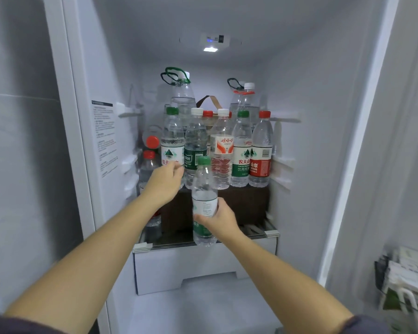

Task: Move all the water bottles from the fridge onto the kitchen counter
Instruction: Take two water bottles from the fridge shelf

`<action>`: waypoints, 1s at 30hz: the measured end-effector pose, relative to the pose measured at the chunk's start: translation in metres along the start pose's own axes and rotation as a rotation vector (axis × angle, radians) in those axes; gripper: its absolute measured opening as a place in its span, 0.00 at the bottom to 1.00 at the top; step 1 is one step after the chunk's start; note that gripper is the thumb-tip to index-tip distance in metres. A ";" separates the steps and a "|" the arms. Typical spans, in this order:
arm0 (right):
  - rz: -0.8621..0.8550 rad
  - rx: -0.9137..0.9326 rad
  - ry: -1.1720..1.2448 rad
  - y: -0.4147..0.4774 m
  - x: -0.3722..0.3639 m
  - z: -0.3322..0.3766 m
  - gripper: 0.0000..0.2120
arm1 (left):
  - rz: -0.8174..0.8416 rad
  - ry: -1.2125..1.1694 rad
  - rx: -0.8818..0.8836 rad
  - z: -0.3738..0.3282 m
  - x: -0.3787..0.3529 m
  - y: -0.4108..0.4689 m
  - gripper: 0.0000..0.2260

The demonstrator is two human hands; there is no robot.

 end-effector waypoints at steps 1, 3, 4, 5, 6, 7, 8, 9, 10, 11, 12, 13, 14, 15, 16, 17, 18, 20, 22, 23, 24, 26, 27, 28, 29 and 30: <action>-0.037 -0.016 -0.003 0.003 0.011 -0.003 0.26 | 0.015 0.076 -0.022 0.008 -0.008 -0.003 0.15; -0.109 -0.037 -0.011 0.009 0.032 -0.010 0.26 | 0.050 0.221 -0.085 0.021 -0.024 -0.011 0.15; -0.139 -0.042 -0.020 0.013 0.040 -0.012 0.26 | 0.052 0.291 -0.128 0.025 -0.030 -0.014 0.15; -0.164 -0.046 -0.033 0.015 0.047 -0.015 0.26 | 0.040 0.355 -0.172 0.026 -0.035 -0.017 0.16; -0.185 -0.051 -0.047 0.018 0.053 -0.017 0.26 | 0.024 0.416 -0.209 0.026 -0.038 -0.020 0.17; -0.203 -0.056 -0.059 0.020 0.057 -0.020 0.26 | 0.008 0.470 -0.241 0.026 -0.041 -0.022 0.17; -0.218 -0.060 -0.067 0.021 0.060 -0.023 0.26 | -0.005 0.515 -0.263 0.025 -0.043 -0.025 0.17; -0.229 -0.060 -0.074 0.023 0.063 -0.025 0.27 | -0.023 0.548 -0.285 0.025 -0.044 -0.027 0.17; -0.238 -0.059 -0.082 0.024 0.065 -0.027 0.27 | -0.043 0.573 -0.305 0.025 -0.045 -0.030 0.17; -0.246 -0.056 -0.090 0.025 0.068 -0.029 0.27 | -0.067 0.585 -0.322 0.026 -0.044 -0.032 0.16; -0.256 -0.054 -0.097 0.026 0.070 -0.030 0.27 | -0.089 0.590 -0.336 0.028 -0.044 -0.034 0.17; -0.270 -0.051 -0.102 0.027 0.073 -0.032 0.27 | -0.110 0.587 -0.352 0.030 -0.044 -0.035 0.17; -0.288 -0.051 -0.108 0.029 0.077 -0.034 0.27 | -0.120 0.577 -0.360 0.032 -0.045 -0.036 0.18; -0.304 -0.054 -0.117 0.030 0.080 -0.037 0.27 | -0.123 0.565 -0.366 0.033 -0.046 -0.036 0.19; -0.319 -0.059 -0.127 0.032 0.084 -0.039 0.28 | -0.122 0.555 -0.366 0.034 -0.046 -0.036 0.19; -0.335 -0.065 -0.136 0.034 0.087 -0.041 0.28 | -0.122 0.547 -0.365 0.034 -0.047 -0.036 0.19; -0.355 -0.069 -0.140 0.036 0.091 -0.044 0.28 | -0.124 0.539 -0.361 0.033 -0.047 -0.035 0.19; -0.396 -0.079 -0.139 0.039 0.096 -0.051 0.28 | -0.135 0.527 -0.354 0.033 -0.047 -0.033 0.18; -0.413 -0.078 -0.149 0.041 0.097 -0.056 0.30 | -0.154 0.524 -0.364 0.033 -0.046 -0.032 0.17; -0.412 -0.076 -0.158 0.041 0.096 -0.057 0.30 | -0.154 0.528 -0.369 0.034 -0.046 -0.031 0.17; -0.418 -0.070 -0.156 0.041 0.096 -0.056 0.31 | -0.141 0.535 -0.368 0.034 -0.047 -0.030 0.16; -0.472 -0.024 -0.112 0.045 0.101 -0.042 0.34 | -0.095 0.541 -0.352 0.033 -0.047 -0.028 0.15; -0.504 0.016 -0.080 0.047 0.106 -0.030 0.34 | -0.071 0.527 -0.326 0.031 -0.045 -0.026 0.14; -0.521 0.061 -0.048 0.052 0.110 -0.016 0.34 | -0.060 0.498 -0.290 0.030 -0.041 -0.022 0.12; -0.521 0.095 -0.019 0.057 0.112 -0.002 0.33 | -0.073 0.464 -0.257 0.025 -0.034 -0.019 0.11; -0.506 0.116 0.005 0.063 0.113 0.010 0.29 | -0.112 0.439 -0.243 0.019 -0.023 -0.015 0.08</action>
Point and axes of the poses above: each hand's wrist, its own y-axis towards the middle knuckle, its own x-axis out of the back of the hand, z = x × y, the point moved 8 cm from there along y, towards the middle knuckle, and after that the axes turned 8 degrees about -z, right-handed, at the moved point
